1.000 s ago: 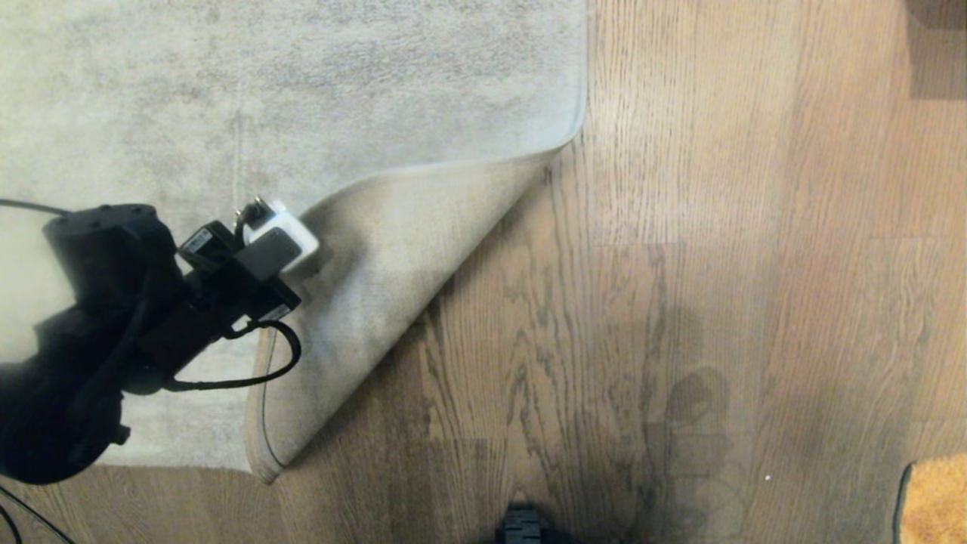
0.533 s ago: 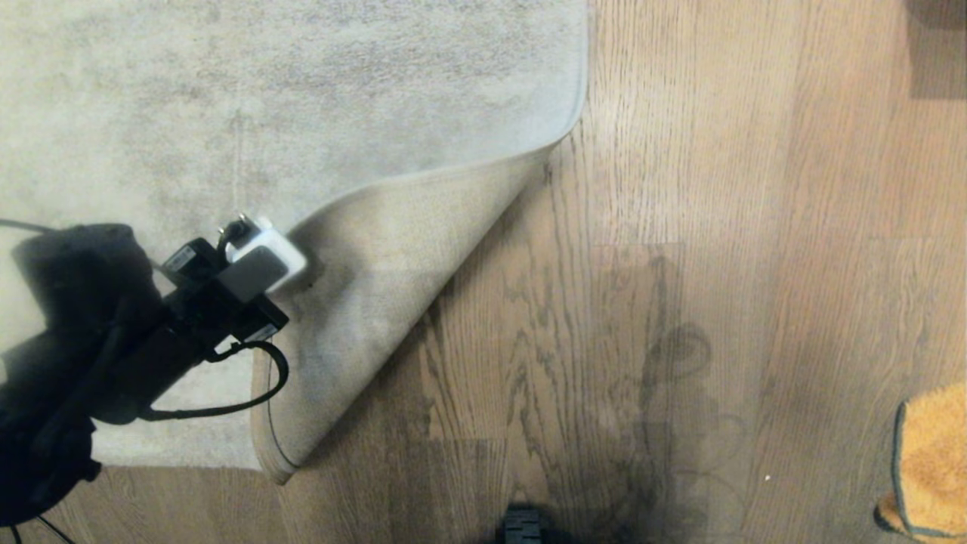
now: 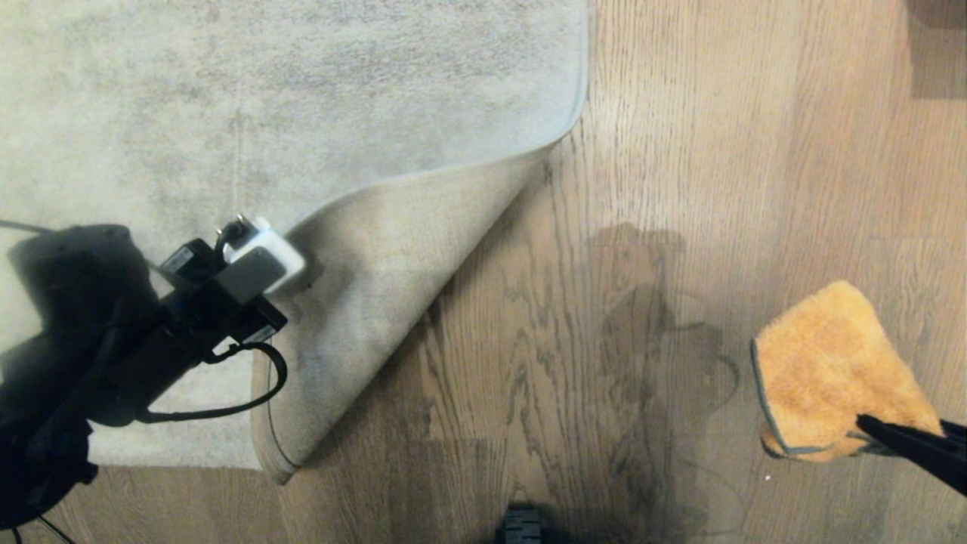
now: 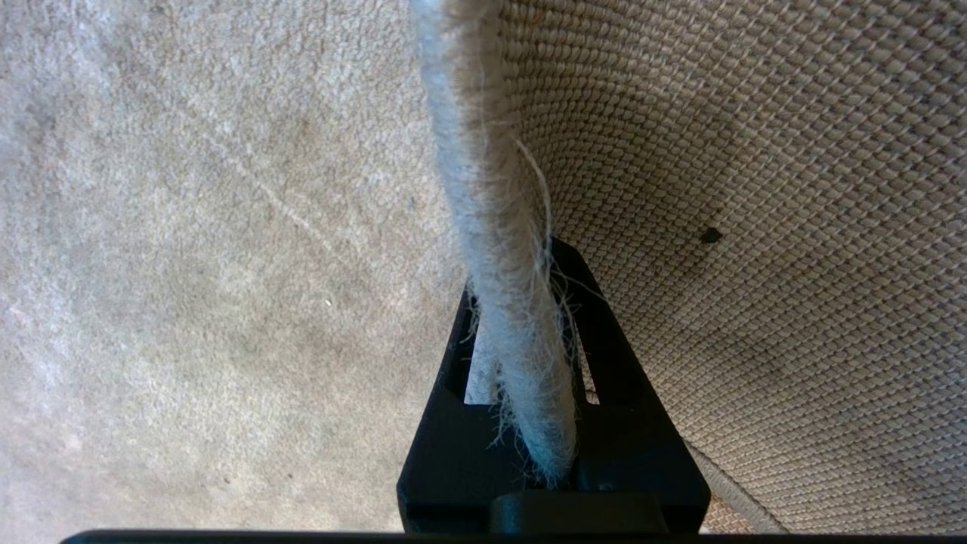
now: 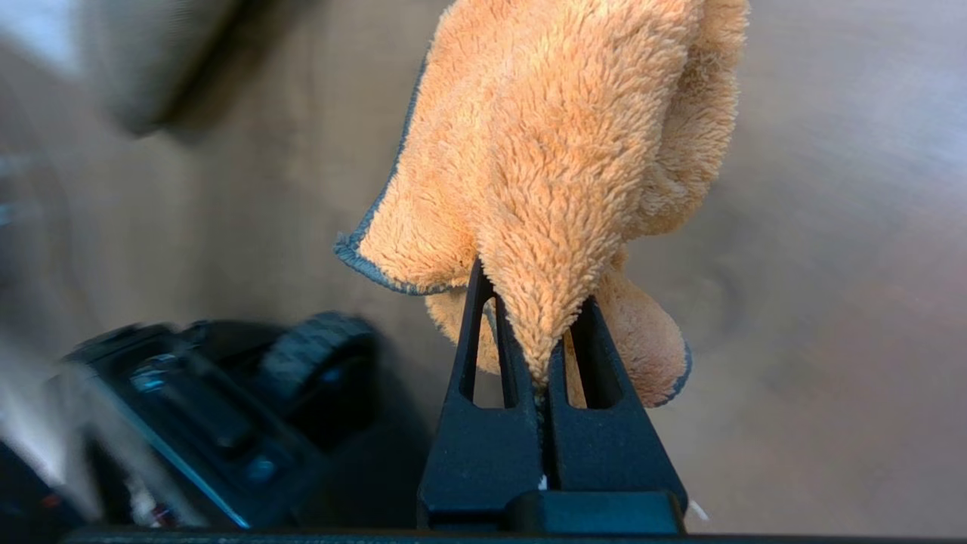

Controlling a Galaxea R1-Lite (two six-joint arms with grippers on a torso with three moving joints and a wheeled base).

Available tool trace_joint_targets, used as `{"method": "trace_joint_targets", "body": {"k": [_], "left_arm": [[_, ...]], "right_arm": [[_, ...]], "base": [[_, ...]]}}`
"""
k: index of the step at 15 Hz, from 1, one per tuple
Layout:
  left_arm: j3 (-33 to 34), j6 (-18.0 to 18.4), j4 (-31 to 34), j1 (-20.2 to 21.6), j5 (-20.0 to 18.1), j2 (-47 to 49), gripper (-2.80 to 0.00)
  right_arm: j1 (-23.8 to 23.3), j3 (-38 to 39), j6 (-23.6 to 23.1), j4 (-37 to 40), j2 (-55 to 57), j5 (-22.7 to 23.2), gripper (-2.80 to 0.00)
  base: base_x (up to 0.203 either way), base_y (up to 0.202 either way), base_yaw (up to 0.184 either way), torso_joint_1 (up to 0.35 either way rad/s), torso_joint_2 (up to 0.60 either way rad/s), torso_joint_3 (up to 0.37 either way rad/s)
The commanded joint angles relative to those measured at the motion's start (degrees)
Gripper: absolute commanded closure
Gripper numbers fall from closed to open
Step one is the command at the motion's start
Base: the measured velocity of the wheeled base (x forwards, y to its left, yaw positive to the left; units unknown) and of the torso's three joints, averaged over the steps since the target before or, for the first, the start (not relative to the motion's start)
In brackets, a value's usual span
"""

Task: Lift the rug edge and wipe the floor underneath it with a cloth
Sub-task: Wipe the floor under the carpet with a rag

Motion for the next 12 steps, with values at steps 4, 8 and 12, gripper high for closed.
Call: {"method": "trace_joint_targets", "body": {"k": [4, 8, 12], "left_arm": [[-0.6, -0.4, -0.3, 0.3, 1.4, 0.0, 0.00], [-0.6, -3.9, -0.4, 0.4, 5.4, -0.2, 0.00], [-1.2, -6.7, -0.4, 0.6, 6.0, -0.1, 0.00]], "right_arm": [[12.8, -5.1, -0.1, -15.6, 28.6, -1.4, 0.00], [24.7, -17.5, 3.7, -26.8, 45.6, -10.0, 0.00], [29.3, -30.4, 8.0, -29.2, 54.8, -16.9, 0.00]], "base": [[0.000, 0.000, 0.000, 0.000, 0.00, 0.000], [0.000, 0.000, 0.000, 0.000, 0.00, 0.000], [0.000, 0.000, 0.000, 0.000, 0.00, 0.000]]}}
